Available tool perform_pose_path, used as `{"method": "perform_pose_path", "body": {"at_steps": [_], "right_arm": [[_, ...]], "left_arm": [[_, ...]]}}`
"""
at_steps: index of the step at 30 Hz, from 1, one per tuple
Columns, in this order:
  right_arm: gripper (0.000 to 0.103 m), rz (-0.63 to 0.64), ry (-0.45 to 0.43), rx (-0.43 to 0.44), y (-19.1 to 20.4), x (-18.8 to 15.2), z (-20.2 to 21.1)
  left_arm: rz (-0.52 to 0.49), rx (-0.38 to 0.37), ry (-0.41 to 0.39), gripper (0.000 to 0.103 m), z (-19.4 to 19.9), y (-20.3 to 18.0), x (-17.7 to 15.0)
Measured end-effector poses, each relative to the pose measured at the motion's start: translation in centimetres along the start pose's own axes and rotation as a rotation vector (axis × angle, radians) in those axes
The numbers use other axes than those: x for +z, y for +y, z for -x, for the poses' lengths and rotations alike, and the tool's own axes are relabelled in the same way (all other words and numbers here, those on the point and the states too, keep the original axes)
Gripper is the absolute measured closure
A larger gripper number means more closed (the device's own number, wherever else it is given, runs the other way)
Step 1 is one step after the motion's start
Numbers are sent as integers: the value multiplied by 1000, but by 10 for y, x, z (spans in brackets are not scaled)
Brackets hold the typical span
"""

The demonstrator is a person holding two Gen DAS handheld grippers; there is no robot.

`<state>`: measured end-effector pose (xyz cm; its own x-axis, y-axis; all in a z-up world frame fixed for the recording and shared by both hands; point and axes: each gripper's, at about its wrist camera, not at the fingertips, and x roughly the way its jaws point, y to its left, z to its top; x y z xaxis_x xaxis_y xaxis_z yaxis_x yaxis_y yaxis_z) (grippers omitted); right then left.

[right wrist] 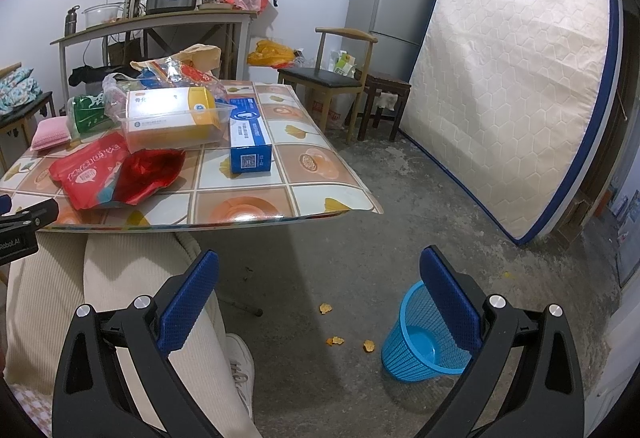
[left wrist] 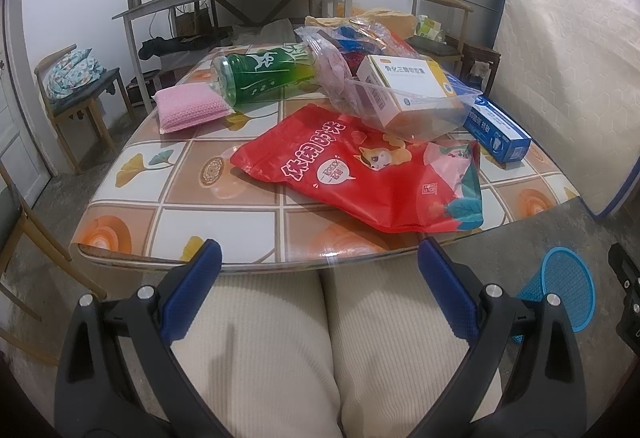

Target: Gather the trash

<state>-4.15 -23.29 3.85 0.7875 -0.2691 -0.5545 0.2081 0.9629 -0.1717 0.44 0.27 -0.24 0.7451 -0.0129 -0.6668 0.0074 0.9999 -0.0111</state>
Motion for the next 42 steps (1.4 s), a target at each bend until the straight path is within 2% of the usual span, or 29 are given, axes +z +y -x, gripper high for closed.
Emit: {"method": "perform_pose_path", "body": {"at_steps": [42], "right_arm": [[5, -3, 8, 3, 2, -4, -2]], "left_arm": [[3, 1, 3, 8, -1, 1, -2]]}}
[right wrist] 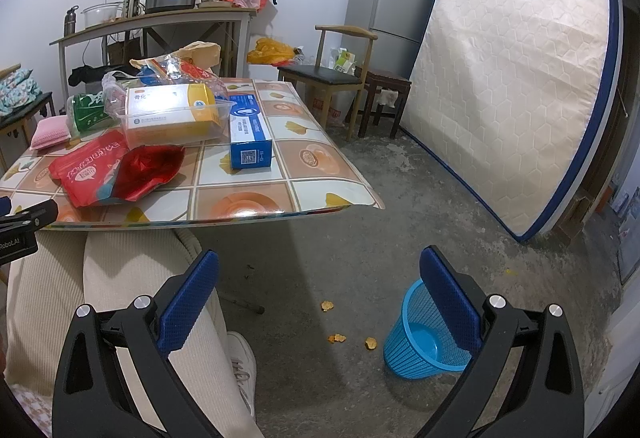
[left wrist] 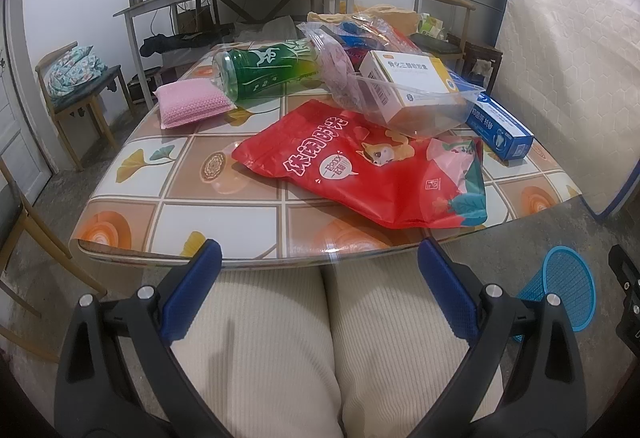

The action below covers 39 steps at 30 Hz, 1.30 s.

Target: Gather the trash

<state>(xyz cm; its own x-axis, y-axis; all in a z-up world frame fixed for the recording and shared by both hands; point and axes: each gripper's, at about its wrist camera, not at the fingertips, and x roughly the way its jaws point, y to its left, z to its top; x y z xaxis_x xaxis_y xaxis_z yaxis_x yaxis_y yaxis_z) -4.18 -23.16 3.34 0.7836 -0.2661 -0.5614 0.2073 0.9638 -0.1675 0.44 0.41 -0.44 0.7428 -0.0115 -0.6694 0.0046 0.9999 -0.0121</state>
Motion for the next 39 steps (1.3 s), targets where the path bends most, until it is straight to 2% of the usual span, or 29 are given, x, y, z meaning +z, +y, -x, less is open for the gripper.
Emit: {"method": "perform_pose_path", "body": {"at_steps": [9, 16, 23, 28, 31, 36, 39], "right_arm": [[5, -8, 6, 5, -1, -1, -2], [5, -20, 51, 58, 10, 0, -22], [5, -45, -21, 160, 35, 27, -37], [5, -86, -125, 333, 47, 56, -48], [5, -89, -175, 381, 57, 72, -51], [5, -77, -193, 437, 66, 91, -62], [5, -70, -183, 452, 67, 95, -73]], "left_arm": [[1, -1, 9, 8, -2, 2, -4], [-19, -26, 32, 8, -9, 4, -7], [-14, -91, 47, 8, -24, 16, 7], [44, -152, -18, 8, -30, 40, 30], [70, -162, -83, 8, -31, 58, 48], [114, -81, -184, 8, -37, 101, 91], [156, -23, -150, 8, -59, 133, 123]]}}
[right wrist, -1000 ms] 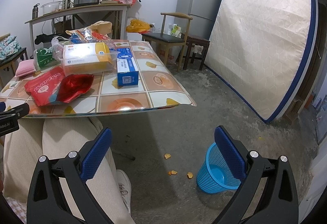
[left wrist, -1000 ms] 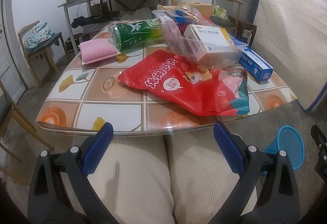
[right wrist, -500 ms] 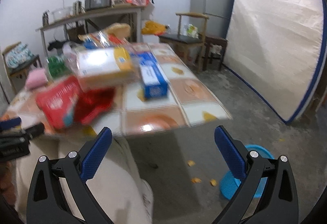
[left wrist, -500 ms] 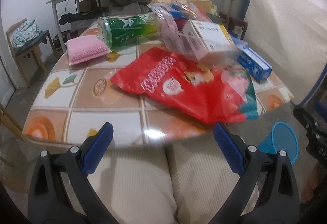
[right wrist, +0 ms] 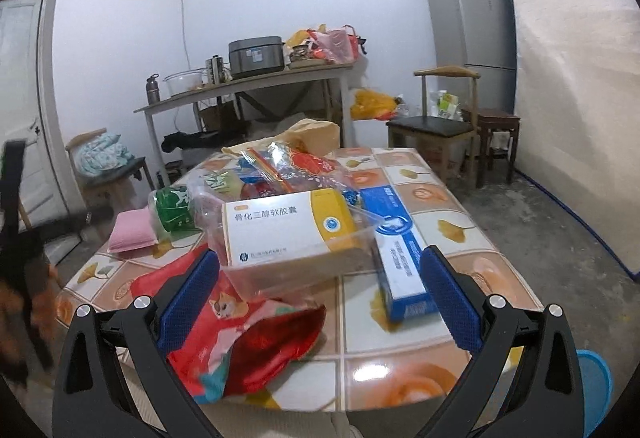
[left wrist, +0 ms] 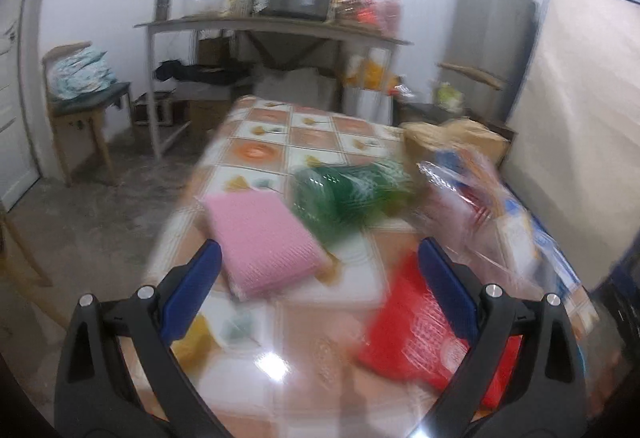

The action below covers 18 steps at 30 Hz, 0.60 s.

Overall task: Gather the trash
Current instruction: 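Grasp the pink sponge with the left tool while the right tool reaches toward the blue toothpaste box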

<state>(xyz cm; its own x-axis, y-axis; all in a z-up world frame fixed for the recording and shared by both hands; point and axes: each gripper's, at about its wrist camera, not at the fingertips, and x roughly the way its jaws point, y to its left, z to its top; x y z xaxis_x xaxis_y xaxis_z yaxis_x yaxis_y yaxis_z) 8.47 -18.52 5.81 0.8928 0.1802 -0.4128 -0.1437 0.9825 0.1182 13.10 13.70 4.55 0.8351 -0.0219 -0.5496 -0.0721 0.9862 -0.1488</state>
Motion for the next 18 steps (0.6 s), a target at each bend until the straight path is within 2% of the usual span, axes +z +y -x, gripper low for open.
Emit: {"method": "perform_pose_path", "body": {"at_steps": [2, 4, 7, 9, 14, 18], "right_arm": [[5, -4, 2, 4, -3, 0, -6], [5, -17, 10, 9, -7, -2, -11], [5, -38, 24, 10, -11, -6, -17], [5, -47, 30, 6, -13, -7, -21], [5, -71, 49, 4, -22, -8, -30], [5, -79, 53, 2, -26, -8, -33]], "left_arm": [[13, 49, 71, 8, -30, 13, 21], [-1, 65, 159, 8, -57, 18, 32], [-1, 51, 300, 8, -93, 21, 34], [1, 74, 344, 13, -103, 22, 28], [-84, 122, 330, 23, -97, 14, 17], [-150, 134, 344, 24, -88, 9, 9]]}}
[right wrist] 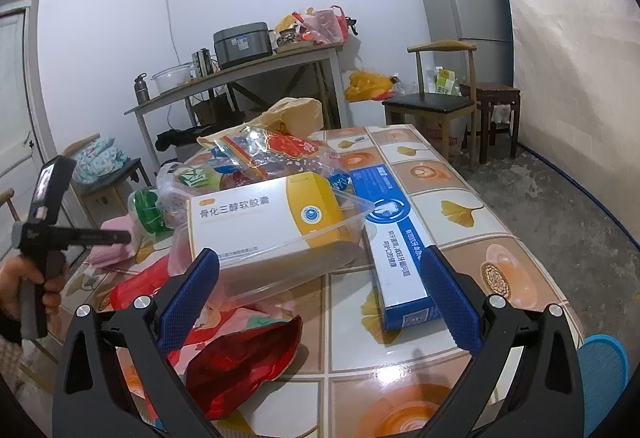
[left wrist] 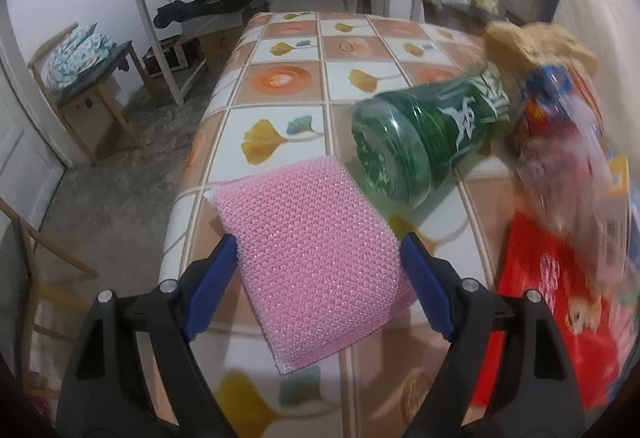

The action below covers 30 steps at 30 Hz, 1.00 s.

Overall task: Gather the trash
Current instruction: 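Grasp the pink sponge with the left tool while the right tool reaches toward the blue toothpaste box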

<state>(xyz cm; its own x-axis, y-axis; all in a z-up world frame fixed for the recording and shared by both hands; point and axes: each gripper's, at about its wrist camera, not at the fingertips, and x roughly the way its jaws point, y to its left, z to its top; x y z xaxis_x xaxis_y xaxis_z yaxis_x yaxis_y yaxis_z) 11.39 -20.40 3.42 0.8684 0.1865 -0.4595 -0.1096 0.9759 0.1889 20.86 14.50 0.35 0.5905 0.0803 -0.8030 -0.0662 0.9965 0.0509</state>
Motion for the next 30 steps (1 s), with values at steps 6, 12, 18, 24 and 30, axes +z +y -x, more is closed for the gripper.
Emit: {"method": "perform_pose_path", "body": {"at_steps": [6, 12, 18, 24, 30], "right_arm": [[5, -9, 0, -36, -11, 2, 1], [5, -32, 20, -53, -19, 5, -1], [5, 2, 8, -81, -15, 9, 5], [5, 25, 78, -110, -29, 30, -8], [20, -14, 284, -72, -55, 40, -41]], "left_arm": [[-88, -74, 40, 21, 26, -11, -31], [-67, -138, 23, 14, 34, -16, -31], [-17, -166, 38, 13, 22, -23, -25], [-48, -65, 65, 13, 3, -25, -32], [-50, -63, 22, 24, 11, -13, -40]]}}
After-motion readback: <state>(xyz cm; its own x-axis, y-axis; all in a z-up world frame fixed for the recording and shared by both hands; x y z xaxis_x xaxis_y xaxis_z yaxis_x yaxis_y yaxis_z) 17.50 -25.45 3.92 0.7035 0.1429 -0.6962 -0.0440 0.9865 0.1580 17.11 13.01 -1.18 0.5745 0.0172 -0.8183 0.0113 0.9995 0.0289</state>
